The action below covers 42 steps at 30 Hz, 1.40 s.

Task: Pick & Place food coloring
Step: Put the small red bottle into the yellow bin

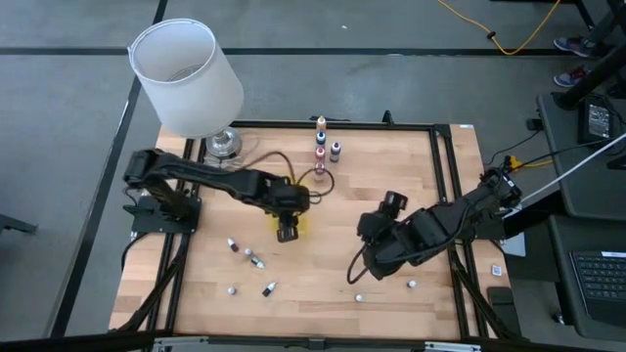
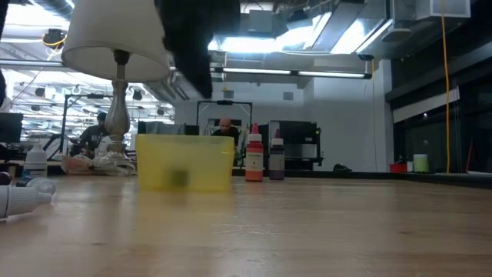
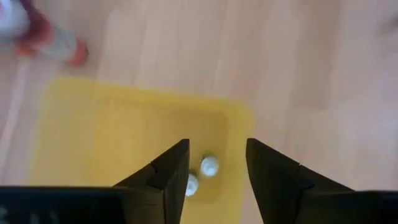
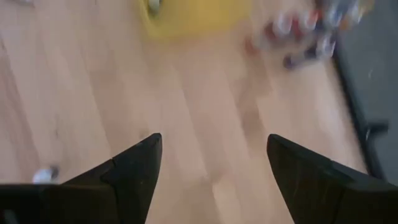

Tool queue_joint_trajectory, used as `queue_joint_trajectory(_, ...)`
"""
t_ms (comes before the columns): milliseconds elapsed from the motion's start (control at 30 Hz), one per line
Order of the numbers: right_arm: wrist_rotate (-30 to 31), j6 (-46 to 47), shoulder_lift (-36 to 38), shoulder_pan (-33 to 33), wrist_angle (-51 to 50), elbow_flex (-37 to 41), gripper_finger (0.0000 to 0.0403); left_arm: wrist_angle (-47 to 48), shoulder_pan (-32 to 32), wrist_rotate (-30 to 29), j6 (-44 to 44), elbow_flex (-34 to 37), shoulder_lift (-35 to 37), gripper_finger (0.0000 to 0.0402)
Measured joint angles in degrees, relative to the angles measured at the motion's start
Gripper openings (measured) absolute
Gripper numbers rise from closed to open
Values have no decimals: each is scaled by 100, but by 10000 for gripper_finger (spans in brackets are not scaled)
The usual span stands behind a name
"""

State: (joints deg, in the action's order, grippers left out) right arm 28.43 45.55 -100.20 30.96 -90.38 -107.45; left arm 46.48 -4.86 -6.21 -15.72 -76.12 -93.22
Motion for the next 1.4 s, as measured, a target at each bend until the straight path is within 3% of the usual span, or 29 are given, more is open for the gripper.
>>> queue_joint_trajectory(300, -369, 2579, 462, 549, 39, 742, 291, -1204, -148, 187, -80, 0, 1408, 155)
queue_joint_trajectory(633, -1413, 4884, 1072, 701, 85, 2958, 291, -1950, -264, 466, 284, 0, 2258, 155)
queue_joint_trajectory(933, -1808, 6764, 1790, 964, 1251, 4711, 291, -1939, -264, 546, 283, 0, 2519, 156)
queue_joint_trajectory(1100, -1798, 7441, 1833, 1247, 1878, 5133, 291, -1898, -267, 862, 294, 0, 2515, 157)
queue_joint_trajectory(1400, -1833, 8296, 1538, 1779, 1934, 5177, 291, -1580, -264, 873, 303, 0, 2513, 157)
